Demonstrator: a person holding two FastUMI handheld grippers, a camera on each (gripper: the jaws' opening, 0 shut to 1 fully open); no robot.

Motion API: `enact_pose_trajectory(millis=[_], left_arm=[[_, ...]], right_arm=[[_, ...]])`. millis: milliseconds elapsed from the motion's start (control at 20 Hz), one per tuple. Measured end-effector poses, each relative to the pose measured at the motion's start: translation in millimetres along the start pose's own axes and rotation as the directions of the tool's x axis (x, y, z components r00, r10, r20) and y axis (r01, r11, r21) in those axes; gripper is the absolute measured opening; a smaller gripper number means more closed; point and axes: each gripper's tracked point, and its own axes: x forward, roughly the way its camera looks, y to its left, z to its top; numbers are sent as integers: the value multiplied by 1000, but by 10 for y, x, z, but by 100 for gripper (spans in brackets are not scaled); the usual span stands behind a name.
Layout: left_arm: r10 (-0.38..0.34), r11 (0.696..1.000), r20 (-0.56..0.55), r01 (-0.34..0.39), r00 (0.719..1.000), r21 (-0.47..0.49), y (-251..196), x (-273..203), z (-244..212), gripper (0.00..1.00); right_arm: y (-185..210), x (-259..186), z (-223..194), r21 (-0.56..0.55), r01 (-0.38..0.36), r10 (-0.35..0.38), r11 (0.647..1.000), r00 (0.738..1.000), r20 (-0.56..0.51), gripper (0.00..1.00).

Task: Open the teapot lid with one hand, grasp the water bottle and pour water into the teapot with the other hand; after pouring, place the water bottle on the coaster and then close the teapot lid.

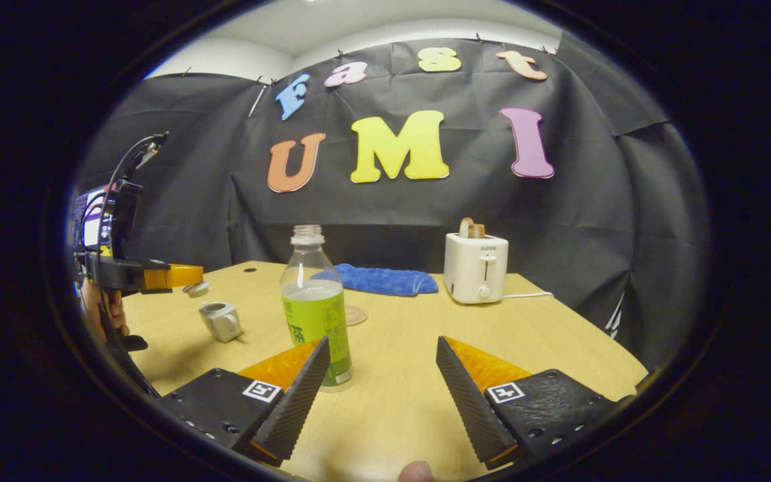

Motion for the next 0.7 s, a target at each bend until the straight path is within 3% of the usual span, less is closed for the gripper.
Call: enact_pose_trajectory(millis=[300,700], left_arm=[[-6,998,64,10,998,-60,57,-332,93,3],[-12,997,114,21,993,-81,176,-545,197,3]], right_arm=[[414,169,17,-25,-85,85,996,996,-10,96],[556,523,-33,-29,-35,33,999,999,-41,96]])
